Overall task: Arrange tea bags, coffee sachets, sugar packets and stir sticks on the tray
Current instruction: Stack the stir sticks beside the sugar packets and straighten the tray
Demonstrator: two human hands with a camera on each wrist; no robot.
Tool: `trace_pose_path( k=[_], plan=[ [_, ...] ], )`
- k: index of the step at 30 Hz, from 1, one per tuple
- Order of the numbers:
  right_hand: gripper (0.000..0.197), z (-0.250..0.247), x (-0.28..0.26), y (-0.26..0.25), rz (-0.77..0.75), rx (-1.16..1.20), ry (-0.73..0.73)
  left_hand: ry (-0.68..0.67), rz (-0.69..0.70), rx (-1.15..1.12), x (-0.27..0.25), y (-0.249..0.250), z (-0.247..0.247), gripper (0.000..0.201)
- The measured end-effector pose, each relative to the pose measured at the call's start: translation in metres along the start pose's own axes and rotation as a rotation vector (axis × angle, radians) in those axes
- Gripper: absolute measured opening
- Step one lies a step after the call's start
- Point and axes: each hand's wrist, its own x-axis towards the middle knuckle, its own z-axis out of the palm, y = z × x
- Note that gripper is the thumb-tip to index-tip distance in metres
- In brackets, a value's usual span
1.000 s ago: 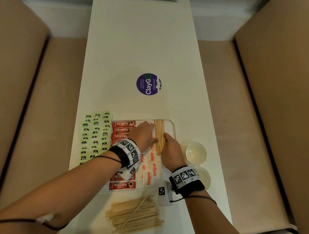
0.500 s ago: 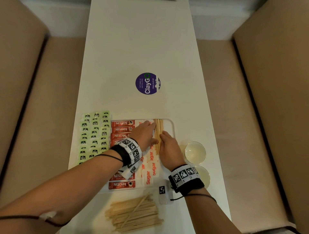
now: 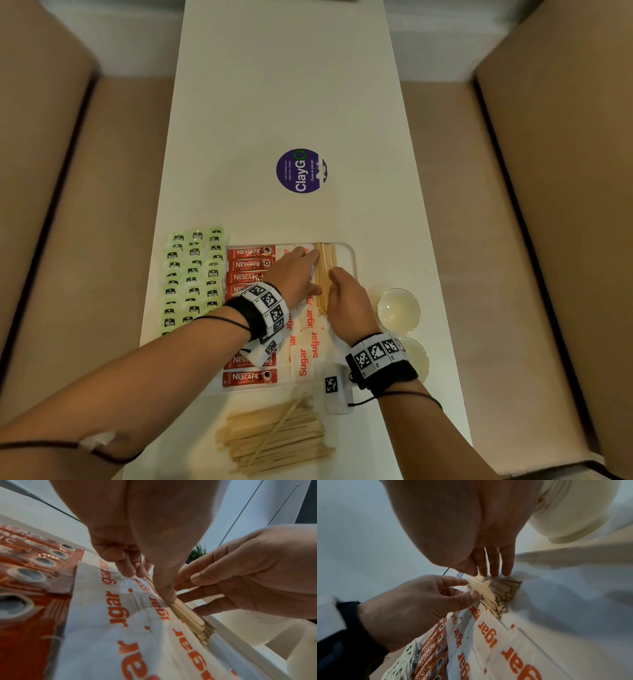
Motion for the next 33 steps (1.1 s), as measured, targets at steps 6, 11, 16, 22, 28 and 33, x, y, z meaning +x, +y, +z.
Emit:
trace_pose_path(
  k=[6,11,16,22,28,33],
  plan=[
    [0.032,-0.005,-0.004,0.001,0.057,0.022,-0.005,-0.002,0.004,-0.001,-0.003,-0.001,-0.001,0.083],
    [0.029,-0.002,-0.002,0.003,0.095,0.081,0.013,0.0,0.011,0.015,-0.004,-0.002,-0.002,0.084],
    [0.036,-0.012,0.0,-0.01,0.127,0.067,-0.082,-0.004,0.02,0.005,-0.004,-0.002,-0.004,0.083],
    [0.033,-0.015,0.003,-0.004,0.151,0.071,-0.07,0.005,0.022,0.009,-0.004,-0.001,-0.004,0.083],
    [0.033,-0.007,0.006,0.005,0.153,0.021,-0.091,-0.004,0.028,0.009,-0.002,0.0,-0.004,0.082],
    [0.03,-0.016,-0.002,-0.004,0.149,0.068,-0.04,0.009,0.026,-0.013,-0.002,-0.002,-0.007,0.077]
  ],
)
